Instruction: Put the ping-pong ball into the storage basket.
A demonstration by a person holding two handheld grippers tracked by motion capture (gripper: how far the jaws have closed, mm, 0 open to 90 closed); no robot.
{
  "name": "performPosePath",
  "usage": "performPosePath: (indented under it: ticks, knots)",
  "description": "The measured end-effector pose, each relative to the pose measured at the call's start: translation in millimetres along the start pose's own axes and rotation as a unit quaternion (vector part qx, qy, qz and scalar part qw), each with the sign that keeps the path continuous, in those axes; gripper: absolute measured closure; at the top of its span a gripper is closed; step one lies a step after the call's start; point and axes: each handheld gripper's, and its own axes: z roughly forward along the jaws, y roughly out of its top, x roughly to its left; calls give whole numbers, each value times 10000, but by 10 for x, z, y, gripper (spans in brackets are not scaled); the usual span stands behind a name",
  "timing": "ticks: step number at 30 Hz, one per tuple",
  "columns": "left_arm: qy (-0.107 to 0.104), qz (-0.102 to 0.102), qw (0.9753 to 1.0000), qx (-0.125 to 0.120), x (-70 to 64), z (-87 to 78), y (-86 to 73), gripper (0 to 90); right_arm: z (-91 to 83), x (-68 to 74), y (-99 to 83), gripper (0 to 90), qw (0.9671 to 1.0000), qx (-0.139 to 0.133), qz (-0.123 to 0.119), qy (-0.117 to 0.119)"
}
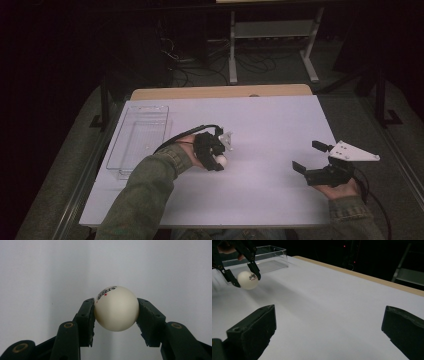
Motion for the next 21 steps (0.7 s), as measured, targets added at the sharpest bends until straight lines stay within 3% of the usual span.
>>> performPosePath:
  ticks: [21]
  knots:
    - [261,13,9997,0,-40,-315,-67,510,11,6,-3,0,10000,40,12,-16]
